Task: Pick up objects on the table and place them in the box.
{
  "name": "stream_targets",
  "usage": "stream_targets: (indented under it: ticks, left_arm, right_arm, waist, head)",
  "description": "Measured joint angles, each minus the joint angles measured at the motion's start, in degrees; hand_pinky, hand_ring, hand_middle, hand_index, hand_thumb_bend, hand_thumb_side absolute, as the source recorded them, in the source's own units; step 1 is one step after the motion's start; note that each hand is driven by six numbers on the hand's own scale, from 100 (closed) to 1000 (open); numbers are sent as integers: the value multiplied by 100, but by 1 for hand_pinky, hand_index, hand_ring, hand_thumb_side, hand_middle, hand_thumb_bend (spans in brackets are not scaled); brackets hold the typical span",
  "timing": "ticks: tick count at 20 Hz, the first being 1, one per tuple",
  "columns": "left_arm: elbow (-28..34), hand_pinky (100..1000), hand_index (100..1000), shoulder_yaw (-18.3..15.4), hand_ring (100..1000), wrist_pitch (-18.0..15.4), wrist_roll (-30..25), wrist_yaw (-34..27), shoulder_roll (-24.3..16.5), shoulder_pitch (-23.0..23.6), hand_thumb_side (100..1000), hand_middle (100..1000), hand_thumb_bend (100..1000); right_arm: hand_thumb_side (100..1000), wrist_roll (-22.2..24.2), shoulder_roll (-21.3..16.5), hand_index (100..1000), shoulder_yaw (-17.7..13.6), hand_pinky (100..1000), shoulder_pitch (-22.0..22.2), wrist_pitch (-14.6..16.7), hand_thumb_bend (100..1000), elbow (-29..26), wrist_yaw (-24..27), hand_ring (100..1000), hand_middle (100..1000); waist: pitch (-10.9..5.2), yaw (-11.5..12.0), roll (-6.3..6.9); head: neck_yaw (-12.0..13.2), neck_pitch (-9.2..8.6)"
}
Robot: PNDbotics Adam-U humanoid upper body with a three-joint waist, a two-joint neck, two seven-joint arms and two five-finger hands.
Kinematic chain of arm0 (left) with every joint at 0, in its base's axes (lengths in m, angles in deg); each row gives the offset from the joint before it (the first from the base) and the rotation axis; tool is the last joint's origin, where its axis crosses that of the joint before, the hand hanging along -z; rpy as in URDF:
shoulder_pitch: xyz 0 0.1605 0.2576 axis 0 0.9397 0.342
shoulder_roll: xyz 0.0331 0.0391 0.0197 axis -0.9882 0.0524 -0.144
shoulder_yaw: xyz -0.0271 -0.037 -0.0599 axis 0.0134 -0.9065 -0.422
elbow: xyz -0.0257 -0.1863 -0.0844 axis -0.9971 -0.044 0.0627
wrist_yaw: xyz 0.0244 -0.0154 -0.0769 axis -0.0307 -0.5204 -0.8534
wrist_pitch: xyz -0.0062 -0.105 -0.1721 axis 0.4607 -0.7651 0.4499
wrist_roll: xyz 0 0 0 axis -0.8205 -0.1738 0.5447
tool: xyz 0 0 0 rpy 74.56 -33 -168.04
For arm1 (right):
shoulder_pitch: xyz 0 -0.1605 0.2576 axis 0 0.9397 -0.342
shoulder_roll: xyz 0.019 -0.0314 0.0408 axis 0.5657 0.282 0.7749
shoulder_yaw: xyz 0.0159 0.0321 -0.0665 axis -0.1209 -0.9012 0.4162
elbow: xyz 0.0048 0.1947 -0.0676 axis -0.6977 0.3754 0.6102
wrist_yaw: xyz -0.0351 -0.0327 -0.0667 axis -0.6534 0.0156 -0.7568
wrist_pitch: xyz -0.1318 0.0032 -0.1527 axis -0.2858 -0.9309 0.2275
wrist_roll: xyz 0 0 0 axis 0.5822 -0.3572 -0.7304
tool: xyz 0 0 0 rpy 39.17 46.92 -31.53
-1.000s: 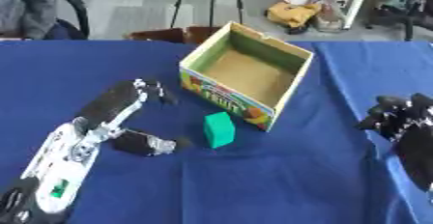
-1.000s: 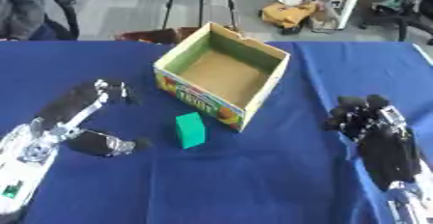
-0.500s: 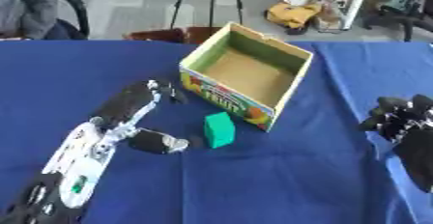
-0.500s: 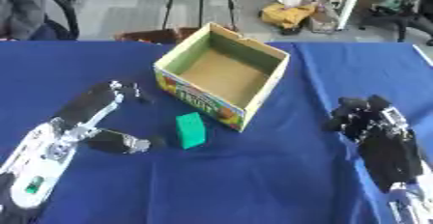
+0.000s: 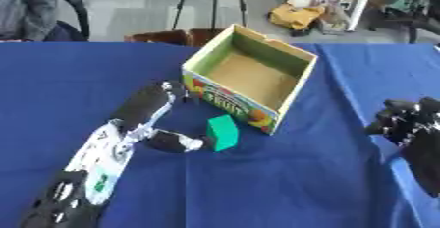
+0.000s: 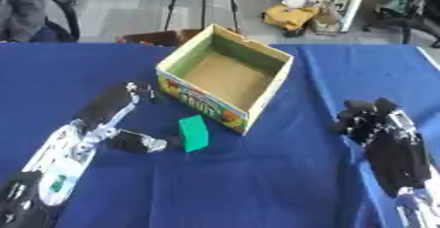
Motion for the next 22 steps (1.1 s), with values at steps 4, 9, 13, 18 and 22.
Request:
stream_targets:
  ticks: [4,9,13,18,22]
  left_arm:
    - [-139,586,703,2,691,-44,80,156,37,-38,689,557,750]
    - [-251,586,699,64,677,-120,143,424,60,-98,690,544,786]
    - [-369,585,693,105,670,-186,199,680,137,-143,698,532,789]
    - [-540,582,686,106,661,-221,281,928,227,-192,695,524,783]
    - [-687,581,685,103,659,-202,362,1062,296,-229,687,521,773]
  right_arm:
    - [871,5,0,738,11,639,0,-1,100,6,0,577,574]
    - [871,10,0,738,13,639,0,-4,100,17,0,577,574]
    - [871,18,0,738,14,639,0,2,100,18,0,577,574]
    - [871,31,0,738,19,639,0,-6,100,19,0,576,574]
    - [872,40,0,738,35,639,0,-13,100,19,0,576,574]
  waist:
    - [-3,-2,4]
    - [-14,-19,16]
    - [-23,-37,17]
    - [-34,-54,24]
    - [-34,-72,29]
  head:
    - [3,1]
    - [8,2]
    - [27,3]
    - [46,4]
    - [50,4]
